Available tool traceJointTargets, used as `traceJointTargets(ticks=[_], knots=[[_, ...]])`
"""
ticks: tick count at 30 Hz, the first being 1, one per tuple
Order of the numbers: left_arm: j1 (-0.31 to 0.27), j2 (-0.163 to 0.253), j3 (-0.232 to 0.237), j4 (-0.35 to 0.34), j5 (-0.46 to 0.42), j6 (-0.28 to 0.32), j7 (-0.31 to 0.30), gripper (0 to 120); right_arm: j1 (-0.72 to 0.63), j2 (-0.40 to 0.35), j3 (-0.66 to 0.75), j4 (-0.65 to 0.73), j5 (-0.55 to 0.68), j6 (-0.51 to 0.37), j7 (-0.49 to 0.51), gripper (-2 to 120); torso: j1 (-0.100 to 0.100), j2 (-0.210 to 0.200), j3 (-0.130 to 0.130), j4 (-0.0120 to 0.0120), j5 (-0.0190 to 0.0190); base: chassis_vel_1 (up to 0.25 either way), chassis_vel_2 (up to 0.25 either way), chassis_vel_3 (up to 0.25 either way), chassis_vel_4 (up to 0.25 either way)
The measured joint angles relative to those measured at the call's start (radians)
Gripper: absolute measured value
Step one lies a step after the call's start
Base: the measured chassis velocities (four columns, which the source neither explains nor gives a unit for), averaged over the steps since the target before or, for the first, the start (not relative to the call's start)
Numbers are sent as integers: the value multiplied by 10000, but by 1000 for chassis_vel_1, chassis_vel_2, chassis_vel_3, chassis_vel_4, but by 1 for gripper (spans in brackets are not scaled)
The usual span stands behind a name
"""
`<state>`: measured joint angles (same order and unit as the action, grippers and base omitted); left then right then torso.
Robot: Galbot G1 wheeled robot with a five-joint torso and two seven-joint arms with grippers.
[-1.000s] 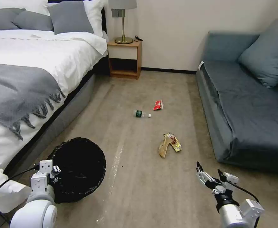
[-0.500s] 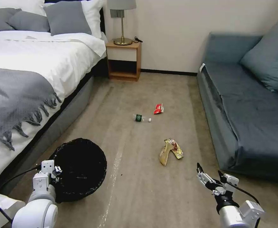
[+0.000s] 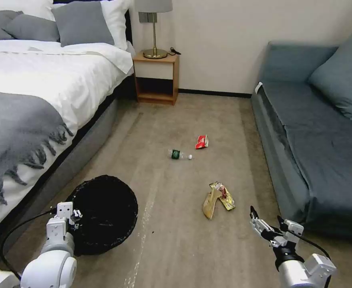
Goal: Pick up the trash bin, then pick up the garbage on the floor and place it into the trash bin.
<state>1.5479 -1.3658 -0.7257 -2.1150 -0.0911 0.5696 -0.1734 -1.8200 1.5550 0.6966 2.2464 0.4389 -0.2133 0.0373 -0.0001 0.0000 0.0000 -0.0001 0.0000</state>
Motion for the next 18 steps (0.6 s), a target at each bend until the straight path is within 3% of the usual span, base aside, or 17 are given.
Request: traceJointTargets(ticks=[18], knots=[[75,-125,136,193,17,-164,43,2,24,9,-14,-121,-93,44,-118,100,0,0,0,0,-2,-112,124,122,-119]])
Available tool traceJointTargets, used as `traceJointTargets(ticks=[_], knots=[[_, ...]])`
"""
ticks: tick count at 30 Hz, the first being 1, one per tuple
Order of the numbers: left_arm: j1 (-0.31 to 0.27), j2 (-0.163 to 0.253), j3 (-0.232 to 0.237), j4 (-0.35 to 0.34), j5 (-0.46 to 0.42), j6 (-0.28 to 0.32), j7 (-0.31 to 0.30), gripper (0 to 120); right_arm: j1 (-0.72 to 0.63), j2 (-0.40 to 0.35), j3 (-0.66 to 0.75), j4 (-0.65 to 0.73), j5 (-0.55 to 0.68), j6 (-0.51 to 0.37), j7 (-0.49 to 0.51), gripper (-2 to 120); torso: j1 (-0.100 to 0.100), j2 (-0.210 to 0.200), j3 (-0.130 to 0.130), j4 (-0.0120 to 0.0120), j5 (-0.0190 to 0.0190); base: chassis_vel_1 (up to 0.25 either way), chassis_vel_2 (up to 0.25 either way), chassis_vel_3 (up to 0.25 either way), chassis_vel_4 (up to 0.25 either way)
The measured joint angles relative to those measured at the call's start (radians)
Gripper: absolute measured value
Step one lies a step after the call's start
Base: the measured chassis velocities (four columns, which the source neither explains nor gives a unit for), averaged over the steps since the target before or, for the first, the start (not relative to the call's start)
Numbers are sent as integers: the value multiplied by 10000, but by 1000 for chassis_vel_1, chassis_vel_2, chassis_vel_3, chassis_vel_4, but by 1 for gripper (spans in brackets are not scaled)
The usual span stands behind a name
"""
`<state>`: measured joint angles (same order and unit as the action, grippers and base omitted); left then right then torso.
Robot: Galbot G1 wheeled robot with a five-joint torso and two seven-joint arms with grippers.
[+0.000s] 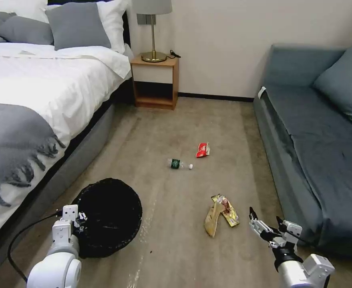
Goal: Pick up the trash bin, then pick up the garbage on the floor and place it into the trash bin.
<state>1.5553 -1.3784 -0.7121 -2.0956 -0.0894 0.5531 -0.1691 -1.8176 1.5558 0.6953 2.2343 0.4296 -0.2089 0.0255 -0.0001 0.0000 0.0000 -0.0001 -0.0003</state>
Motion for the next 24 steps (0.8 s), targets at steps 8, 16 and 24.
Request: traceJointTargets(ticks=[8,16,24], knots=[[26,0,-2,-12,-5,-34,19,2,-1,45,-18,-25,-38,13,-8,100,0,0,0,2,3,-141,138,140,-134],[0,23,0,20,-16,-41,25,2,1,75,-27,-71,-60,20,-10,100,0,0,0,1,3,-141,137,129,-155],[-16,22,41,76,-17,-55,28,2,22,88,-52,-158,-114,15,-11,100,0,0,0,1,2,-134,132,139,-134]])
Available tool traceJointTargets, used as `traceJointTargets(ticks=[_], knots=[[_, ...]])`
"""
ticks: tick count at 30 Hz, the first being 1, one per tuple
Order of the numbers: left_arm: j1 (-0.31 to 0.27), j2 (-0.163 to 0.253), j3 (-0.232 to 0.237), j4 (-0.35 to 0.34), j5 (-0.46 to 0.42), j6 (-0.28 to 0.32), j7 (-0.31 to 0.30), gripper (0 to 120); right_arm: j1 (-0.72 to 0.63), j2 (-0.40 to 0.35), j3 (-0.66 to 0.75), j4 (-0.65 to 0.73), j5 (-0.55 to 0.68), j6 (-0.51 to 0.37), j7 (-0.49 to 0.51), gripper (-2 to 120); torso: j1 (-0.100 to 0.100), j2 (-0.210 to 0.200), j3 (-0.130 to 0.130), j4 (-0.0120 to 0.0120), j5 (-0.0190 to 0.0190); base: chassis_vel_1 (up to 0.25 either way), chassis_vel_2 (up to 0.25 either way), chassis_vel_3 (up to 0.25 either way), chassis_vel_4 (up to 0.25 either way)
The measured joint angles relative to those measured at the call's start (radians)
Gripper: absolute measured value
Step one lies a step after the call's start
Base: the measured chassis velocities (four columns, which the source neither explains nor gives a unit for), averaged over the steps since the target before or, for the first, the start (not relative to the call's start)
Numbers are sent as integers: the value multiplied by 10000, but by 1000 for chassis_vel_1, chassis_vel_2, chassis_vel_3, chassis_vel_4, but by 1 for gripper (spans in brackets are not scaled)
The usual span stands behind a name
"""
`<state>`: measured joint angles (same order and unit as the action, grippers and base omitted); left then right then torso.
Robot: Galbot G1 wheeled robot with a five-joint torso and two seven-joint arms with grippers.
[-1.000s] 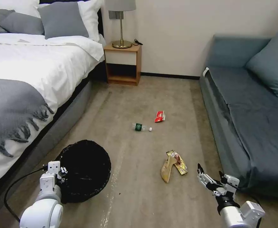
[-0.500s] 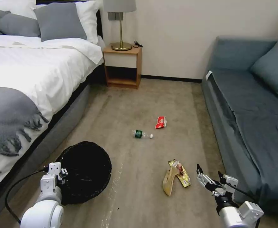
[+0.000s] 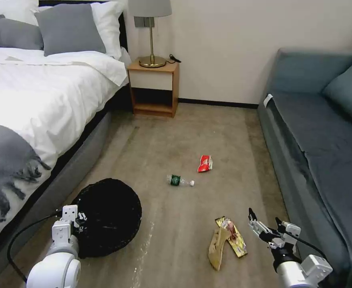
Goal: Pick up the trash bin, then pick up the garbage on the floor and place it into the trash bin.
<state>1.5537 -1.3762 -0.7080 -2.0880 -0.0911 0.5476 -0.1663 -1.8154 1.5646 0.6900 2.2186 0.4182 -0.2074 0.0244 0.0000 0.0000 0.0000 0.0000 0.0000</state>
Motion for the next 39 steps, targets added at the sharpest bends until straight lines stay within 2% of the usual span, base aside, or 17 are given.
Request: traceJointTargets(ticks=[6,12,16,17,20,21,24,26,27,34,35,37,39], knots=[[-41,3,2,40,-14,-20,2,2,32,-37,-18,-107,-64,-24,-40,100,1,0,0,-1,1,-125,127,123,-133],[-78,17,-15,87,-40,-34,2,2,184,-327,65,-108,-134,-451,-83,100,1,0,0,0,0,-43,69,69,-36],[-130,77,-72,114,-77,-37,14,2,359,-965,-5,315,-76,-1597,-184,100,0,0,-1,0,0,0,0,0,0],[-130,77,-72,114,-77,-37,14,2,359,-965,-5,315,-76,-1597,-184,100,0,0,-1,0,0,0,0,0,0],[-153,60,-113,188,-82,-133,30,2,700,-1471,-237,890,354,-3286,-271,100,0,0,0,1,0,0,0,0,0],[-153,60,-113,188,-82,-133,30,2,700,-1471,-237,890,354,-3286,-271,100,0,0,0,1,0,0,0,0,0],[-161,35,-180,223,-90,-247,32,2,1055,-1872,-758,1039,794,-4691,-123,100,0,0,0,0,0,0,0,0,0],[-161,34,-183,223,-92,-251,32,2,1085,-1897,-821,1033,817,-4780,-104,100,0,0,0,0,0,0,0,0,0],[-160,31,-194,223,-107,-263,33,2,1286,-2014,-1132,924,910,-5177,-6,100,0,0,0,0,0,0,0,0,0],[-180,80,-54,179,-98,-261,32,2,1735,-2282,-1887,270,919,-5395,81,100,1,0,0,3,1,0,0,0,0],[-300,172,221,207,-39,-254,32,2,1640,-2371,-1938,-89,487,-5395,-343,100,0,0,0,0,1,0,0,0,0],[-329,185,294,223,-9,-261,32,2,1608,-2387,-1945,-176,332,-5395,-467,100,0,0,-1,-2,1,0,0,0,0],[-342,161,517,245,127,-314,23,2,1610,-2473,-2091,-734,-342,-5382,-803,100,0,0,0,-4,0,0,0,0,0]])
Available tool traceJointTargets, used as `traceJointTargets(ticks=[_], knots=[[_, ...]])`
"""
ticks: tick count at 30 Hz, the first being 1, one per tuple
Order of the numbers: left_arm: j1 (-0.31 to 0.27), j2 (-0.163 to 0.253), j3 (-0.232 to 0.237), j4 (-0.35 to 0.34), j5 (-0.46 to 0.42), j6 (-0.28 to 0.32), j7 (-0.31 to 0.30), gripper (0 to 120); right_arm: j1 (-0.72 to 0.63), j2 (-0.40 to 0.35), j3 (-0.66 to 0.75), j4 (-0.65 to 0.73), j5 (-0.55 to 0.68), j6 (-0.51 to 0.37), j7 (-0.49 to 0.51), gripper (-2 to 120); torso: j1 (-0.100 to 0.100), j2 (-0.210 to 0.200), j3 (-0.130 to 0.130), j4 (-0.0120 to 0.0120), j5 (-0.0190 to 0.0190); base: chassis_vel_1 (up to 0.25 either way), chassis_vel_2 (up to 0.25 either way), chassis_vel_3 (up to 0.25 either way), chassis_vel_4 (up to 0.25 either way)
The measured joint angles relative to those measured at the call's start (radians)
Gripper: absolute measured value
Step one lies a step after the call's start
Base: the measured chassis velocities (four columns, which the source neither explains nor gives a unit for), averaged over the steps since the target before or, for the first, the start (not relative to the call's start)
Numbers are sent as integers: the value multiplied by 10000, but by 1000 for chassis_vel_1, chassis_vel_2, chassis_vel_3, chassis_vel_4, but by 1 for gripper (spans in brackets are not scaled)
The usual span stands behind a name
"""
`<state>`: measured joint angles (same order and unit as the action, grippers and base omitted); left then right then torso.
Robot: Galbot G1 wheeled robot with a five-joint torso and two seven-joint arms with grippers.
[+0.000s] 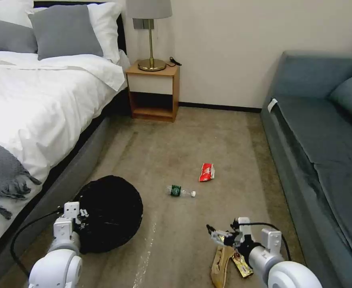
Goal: Pick up the trash bin, then pick up the garbage on the floor and place it into the trash bin.
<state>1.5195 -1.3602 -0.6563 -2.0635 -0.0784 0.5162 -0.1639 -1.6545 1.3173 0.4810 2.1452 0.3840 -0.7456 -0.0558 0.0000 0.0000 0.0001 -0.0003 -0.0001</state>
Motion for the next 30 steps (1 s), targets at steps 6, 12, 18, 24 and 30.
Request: traceJointTargets(ticks=[6,12,18,24,30], knots=[[15,-144,305,-88,257,-13,-23,2,164,-99,-267,-1099,-876,37,-215,100,0,0,0,4,2,0,0,0,0],[12,-211,421,-134,360,-13,-22,2,324,-152,-405,-1681,-1208,59,-249,100,0,0,0,3,1,0,0,0,0],[60,-239,434,-159,392,-65,-24,2,775,-136,-575,-2618,-1579,76,-258,100,0,0,0,3,0,0,0,0,0],[42,-233,322,-160,367,-92,-14,2,1444,45,-619,-3576,-1813,88,-286,100,0,0,0,4,1,0,0,0,0],[40,-256,391,-94,398,-103,-1,2,1960,62,-633,-4549,-2168,95,-374,100,0,-1,0,4,1,0,0,0,0]])
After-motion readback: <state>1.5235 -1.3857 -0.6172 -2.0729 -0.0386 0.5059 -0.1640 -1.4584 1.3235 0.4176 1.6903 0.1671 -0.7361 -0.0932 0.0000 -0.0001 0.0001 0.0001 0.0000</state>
